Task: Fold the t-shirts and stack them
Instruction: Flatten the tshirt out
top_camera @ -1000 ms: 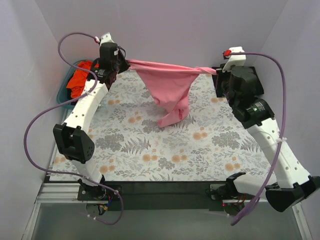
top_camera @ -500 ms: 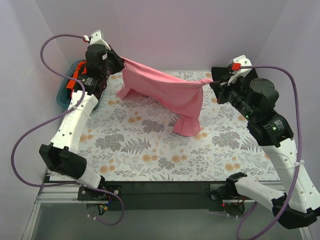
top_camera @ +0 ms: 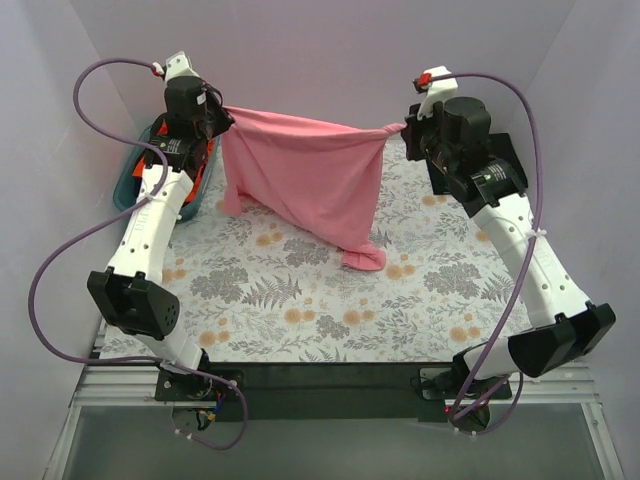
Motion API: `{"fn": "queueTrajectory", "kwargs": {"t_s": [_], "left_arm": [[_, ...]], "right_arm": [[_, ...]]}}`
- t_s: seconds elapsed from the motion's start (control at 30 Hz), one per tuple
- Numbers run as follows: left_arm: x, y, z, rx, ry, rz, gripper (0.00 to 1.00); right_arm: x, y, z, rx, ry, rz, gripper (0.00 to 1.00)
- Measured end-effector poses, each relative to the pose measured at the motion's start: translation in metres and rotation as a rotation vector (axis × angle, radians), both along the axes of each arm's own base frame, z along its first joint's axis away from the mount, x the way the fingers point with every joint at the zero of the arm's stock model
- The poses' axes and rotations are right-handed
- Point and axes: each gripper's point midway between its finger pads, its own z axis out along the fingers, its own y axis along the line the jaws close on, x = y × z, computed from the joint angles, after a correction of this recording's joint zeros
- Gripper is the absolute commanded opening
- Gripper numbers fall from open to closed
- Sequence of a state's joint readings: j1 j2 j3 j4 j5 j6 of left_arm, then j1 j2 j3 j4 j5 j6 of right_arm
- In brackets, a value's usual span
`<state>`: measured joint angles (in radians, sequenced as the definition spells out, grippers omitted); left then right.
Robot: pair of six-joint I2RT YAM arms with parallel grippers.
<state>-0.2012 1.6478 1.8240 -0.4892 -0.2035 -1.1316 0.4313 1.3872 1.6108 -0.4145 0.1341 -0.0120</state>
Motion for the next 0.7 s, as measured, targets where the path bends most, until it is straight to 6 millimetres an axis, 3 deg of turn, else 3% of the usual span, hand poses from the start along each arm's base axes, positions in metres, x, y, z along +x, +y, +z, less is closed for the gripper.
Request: {"fn": "queueTrajectory", "kwargs": {"t_s": [0.1,0.2,0.33,0.4,0.47,0.53,0.57,0.63,0.7], "left_arm": [[-0.011,0.004,0.018,-0.010,-0.028,0.010,0.00],[-0.040,0.005,0.058,-0.033,-0.110,-0.016,0.00],[-0.104,-0.001,0.135,-0.094,-0.302,-0.119,0.00],[-0.146,-0.011,0.167,-0.147,-0.408,-0.216,0.00],[-0.186,-0.029,0.180,-0.201,-0.481,-0.360,0.00],[-0.217,-0.056,0.174,-0.268,-0.511,-0.533,0.00],[-0.229,-0.074,0.160,-0.307,-0.489,-0.617,0.00],[-0.239,-0.111,0.120,-0.360,-0.396,-0.758,0.00],[-0.248,-0.162,0.058,-0.404,-0.223,-0.891,0.00]], "right_arm": [[0.013,0.004,0.029,0.026,-0.075,0.009,0.01],[0.018,0.002,0.066,0.055,-0.171,0.026,0.01],[0.021,-0.008,0.122,0.084,-0.338,0.032,0.01],[0.022,-0.015,0.133,0.080,-0.386,0.024,0.01],[0.022,-0.023,0.127,0.065,-0.401,0.013,0.01],[0.026,-0.035,0.105,0.044,-0.374,-0.011,0.01],[0.028,-0.043,0.087,0.030,-0.344,-0.029,0.01],[0.036,-0.061,0.048,0.002,-0.269,-0.074,0.01],[0.041,-0.079,-0.001,-0.028,-0.173,-0.124,0.08]]}}
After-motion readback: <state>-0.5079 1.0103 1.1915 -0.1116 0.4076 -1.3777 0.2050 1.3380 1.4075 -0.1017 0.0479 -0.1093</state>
